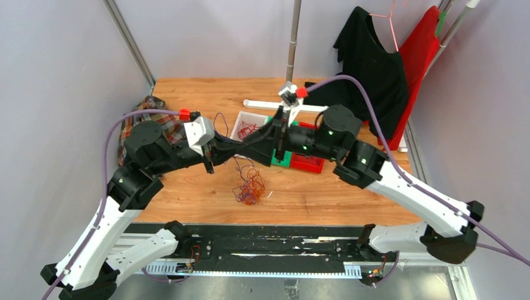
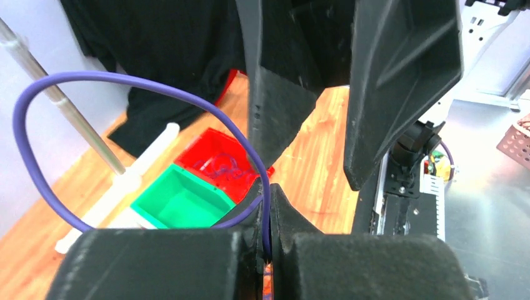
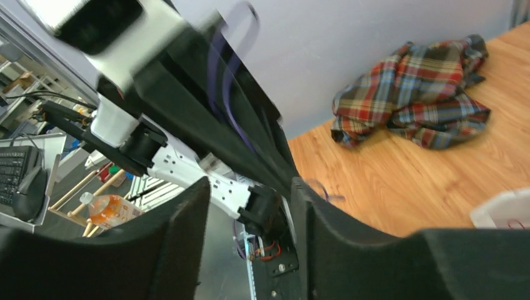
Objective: Untangle the cables
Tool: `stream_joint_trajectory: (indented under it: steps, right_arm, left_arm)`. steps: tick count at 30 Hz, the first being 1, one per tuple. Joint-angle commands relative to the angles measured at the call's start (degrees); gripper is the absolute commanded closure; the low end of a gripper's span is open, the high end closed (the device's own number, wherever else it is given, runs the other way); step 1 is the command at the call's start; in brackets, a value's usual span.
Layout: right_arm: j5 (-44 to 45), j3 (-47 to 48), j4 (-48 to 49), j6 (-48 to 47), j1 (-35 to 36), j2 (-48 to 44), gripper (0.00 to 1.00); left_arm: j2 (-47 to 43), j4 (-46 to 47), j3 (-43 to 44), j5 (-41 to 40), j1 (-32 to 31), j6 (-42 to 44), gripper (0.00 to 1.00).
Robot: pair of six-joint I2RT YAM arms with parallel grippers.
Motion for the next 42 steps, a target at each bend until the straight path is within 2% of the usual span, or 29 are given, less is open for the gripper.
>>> stream_joint_trajectory:
  steps: [1,4,8,18,22,25,26,30,33,37,40,42]
  right_arm:
    - [5.3,-6.7,-3.9,-9.2,-0.8,-8.6,0.45]
    - [10.1,-12.6,-4.4,-14.0,-0.8,-14.2,0.35]
    - [11.3,-20.0,2.1,-18.3,-0.7,-16.2,0.33]
    - [7.0,-17.6,15.9,-23.6,3.3,-0.8,0.32]
    - [8.1,-16.6,19.0,-23.7,4.2,5.3,0.31]
    - [9.9,-19.5,22.4,-22.5,4.3,8.5,0.31]
    - [10.5,-20.9,24.4,-21.4,4.3,9.6,0.33]
    - [12.4,-27.2,30.5,-18.4,4.3,12.4,0.51]
    - [13.9,-32.1,36.0,-15.9,4.4,14.5,0.53]
    - [15.3,-37.4,41.4,-13.1,4.6,16.2,0.51]
    - [17.2,-39.7,41.6,-12.0,4.8,16.8,0.62]
    - [18.3,-41.0,41.9,-11.8,4.9,16.9,0.64]
  left_arm:
    - [1.3,-4.6,7.7,1.4,-0.3,4.9,0.99]
    - [3.2,-8.4,12.7,2.3,-0.3,7.0,0.99]
    - [5.5,-11.1,18.2,4.3,-0.3,7.5,0.99]
    - [10.5,-15.1,30.2,5.5,-0.3,8.7,1.00]
    - [11.7,-15.3,33.9,5.9,-0.3,9.7,1.00]
    - [13.6,-15.3,38.6,5.5,-0.3,10.3,1.00]
    - [14.5,-15.3,41.1,5.3,-0.3,10.5,1.00]
    - [17.0,-15.3,48.0,4.6,-0.3,11.4,1.00]
    - [18.6,-15.4,53.1,3.5,-0.3,12.3,1.00]
    - [19.2,-13.0,57.1,0.3,-0.3,13.8,1.00]
    - [18.4,-8.9,57.5,-2.8,-0.3,14.9,1.00]
    - [18.5,-7.3,58.3,-4.2,-0.3,15.6,1.00]
